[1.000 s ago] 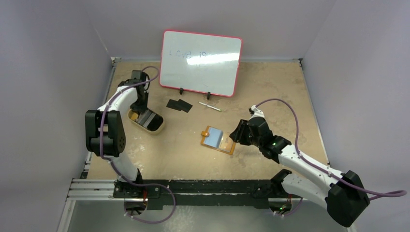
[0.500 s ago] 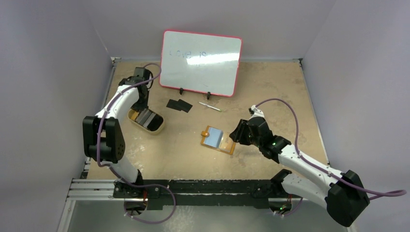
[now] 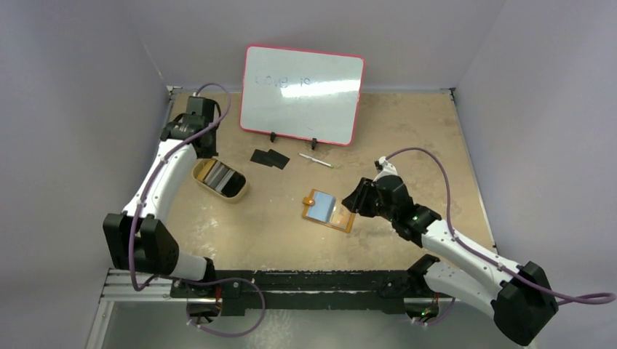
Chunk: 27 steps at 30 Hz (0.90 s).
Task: Put the credit cards into the card holder
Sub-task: Pick up the credit card from the storage box.
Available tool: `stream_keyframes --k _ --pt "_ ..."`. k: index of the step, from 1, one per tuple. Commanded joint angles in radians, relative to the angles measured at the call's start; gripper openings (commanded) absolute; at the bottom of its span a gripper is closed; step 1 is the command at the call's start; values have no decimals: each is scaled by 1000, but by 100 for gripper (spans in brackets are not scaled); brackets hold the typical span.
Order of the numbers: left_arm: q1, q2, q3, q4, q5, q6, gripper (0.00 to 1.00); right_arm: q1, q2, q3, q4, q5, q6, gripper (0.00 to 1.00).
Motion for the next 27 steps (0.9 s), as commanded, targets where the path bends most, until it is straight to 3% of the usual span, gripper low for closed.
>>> stream_keyframes --k 1,7,13,17,21,27 --pt "-3 -91 19 63 140 -36 0 2 -60 8 136 -114 47 41" --pt "-3 -207 -62 231 570 -157 0 2 -130 -10 279 -226 92 41" --pt "-3 -277 -138 378 849 -319 0 2 -157 -15 429 -313 151 41" --pt "-13 -332 -257 620 1046 -547 0 2 -167 10 502 -329 169 40" --pt "-84 -401 -408 931 1096 -810 0 2 -156 25 602 -339 212 41" --pt "-174 -405 -469 977 1128 -879 0 2 -88 68 712 -365 232 40"
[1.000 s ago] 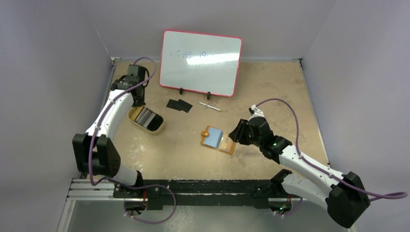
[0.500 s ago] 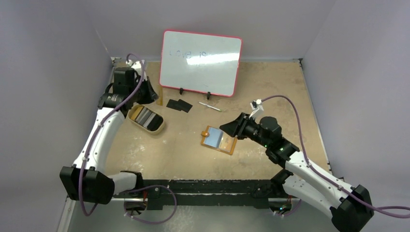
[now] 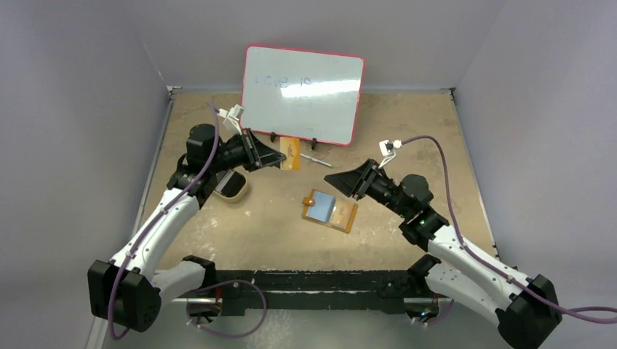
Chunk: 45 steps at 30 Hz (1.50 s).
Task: Put the credit cards into the card holder
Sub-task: Pick up the credit card from the storage box, then insert the credit card into the card holder.
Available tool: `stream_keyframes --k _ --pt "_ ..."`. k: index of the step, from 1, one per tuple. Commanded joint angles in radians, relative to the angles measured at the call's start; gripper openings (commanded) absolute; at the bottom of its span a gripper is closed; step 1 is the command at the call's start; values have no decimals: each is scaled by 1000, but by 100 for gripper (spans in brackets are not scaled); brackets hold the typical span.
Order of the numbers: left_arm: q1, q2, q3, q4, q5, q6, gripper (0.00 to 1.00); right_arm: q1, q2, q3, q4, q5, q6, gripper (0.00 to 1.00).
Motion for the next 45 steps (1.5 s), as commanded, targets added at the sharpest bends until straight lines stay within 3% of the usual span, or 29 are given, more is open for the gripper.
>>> stream_keyframes --k 1,5,14,17,18,21,22,25,28,34,45 --pt "-34 -32 -52 211 91 -157 0 2 51 78 135 -47 33 40" --pt "-70 -65 -126 334 98 -238 0 2 120 87 196 -73 55 40" --pt "-176 -47 -150 334 103 -213 0 2 233 117 286 -135 56 39" --pt "-193 -27 -154 321 107 -198 0 3 244 111 301 -134 56 34" --pt "-196 -22 -160 330 108 -203 0 3 245 108 300 -132 55 31" --pt "-199 -12 -170 338 100 -209 0 2 232 91 285 -122 52 5" --pt "-199 -6 -168 318 88 -198 5 2 222 82 272 -116 50 0" --pt "-199 10 -127 145 9 -86 25 2 175 50 202 -75 52 0" --pt "-200 21 -97 -20 -156 57 34 1 116 32 60 4 3 0" --pt "-225 89 -133 -51 -352 122 37 -31 66 -11 -179 142 -69 0" --pt "-362 349 -124 74 -462 134 38 -114 193 -171 -93 138 -27 0"
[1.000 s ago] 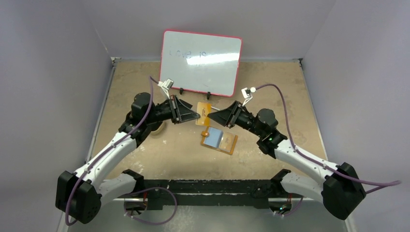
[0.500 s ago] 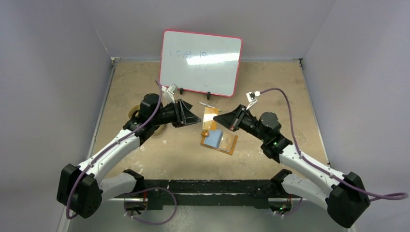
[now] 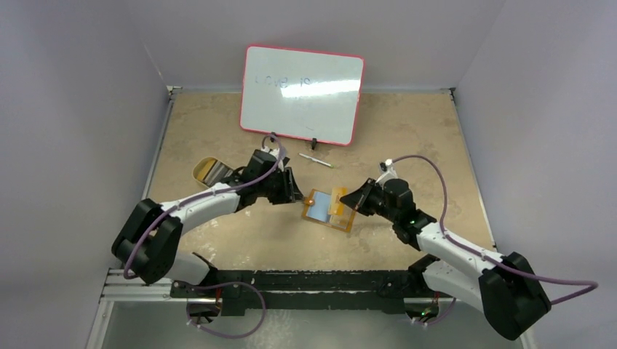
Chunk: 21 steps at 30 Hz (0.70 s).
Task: Put the credit cards into the card holder
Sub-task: Insert the credit card into the card holder.
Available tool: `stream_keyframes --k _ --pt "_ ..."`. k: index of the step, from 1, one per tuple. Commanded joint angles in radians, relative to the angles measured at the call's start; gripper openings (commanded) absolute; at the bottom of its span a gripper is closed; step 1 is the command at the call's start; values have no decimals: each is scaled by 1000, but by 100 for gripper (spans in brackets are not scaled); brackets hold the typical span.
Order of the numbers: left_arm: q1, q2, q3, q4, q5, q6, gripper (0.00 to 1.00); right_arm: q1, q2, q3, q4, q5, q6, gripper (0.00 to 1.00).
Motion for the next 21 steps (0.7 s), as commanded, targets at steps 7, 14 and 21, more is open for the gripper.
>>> stream_keyframes --k 7,14,21 --pt "-81 158 8 137 -72 32 39 -23 79 -104 223 32 51 0" --pt "-117 193 6 144 -95 33 36 -32 106 -156 324 76 84 0" --pt "-139 195 -33 173 -95 -11 25 -36 206 -156 403 48 99 0"
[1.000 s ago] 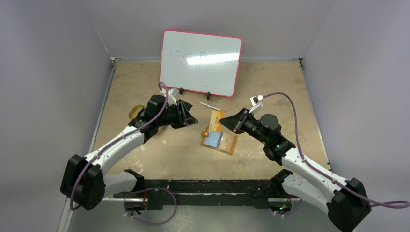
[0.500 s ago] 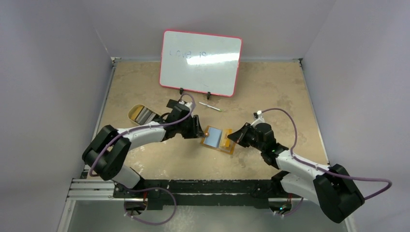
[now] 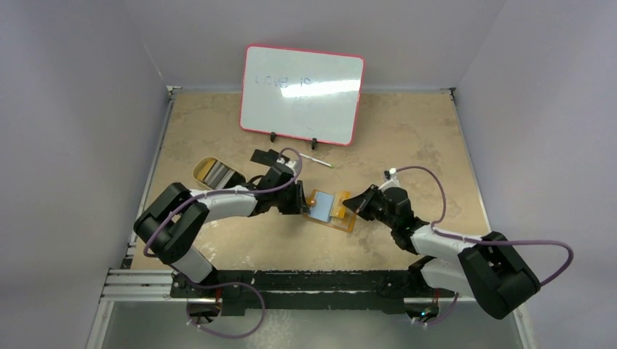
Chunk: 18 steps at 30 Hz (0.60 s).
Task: Put the credit cards into the card holder
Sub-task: Insert the credit card into the card holder.
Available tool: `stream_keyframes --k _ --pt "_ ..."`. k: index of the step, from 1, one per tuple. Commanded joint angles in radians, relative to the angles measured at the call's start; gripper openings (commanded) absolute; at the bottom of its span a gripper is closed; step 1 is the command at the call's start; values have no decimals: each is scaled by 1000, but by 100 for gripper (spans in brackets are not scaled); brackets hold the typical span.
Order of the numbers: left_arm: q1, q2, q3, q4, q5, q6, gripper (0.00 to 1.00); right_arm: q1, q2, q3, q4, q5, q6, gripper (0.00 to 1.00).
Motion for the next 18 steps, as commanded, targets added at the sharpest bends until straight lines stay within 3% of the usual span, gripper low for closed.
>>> stream_keyframes --k 1,10,18 --pt "-20 -3 -27 59 -14 -30 25 -8 66 -7 140 -9 31 0" --pt "-67 -3 -41 59 -42 -59 13 -9 186 -36 259 -38 53 0" --pt "-82 0 -72 76 -68 -81 11 -9 174 -46 239 -36 21 0"
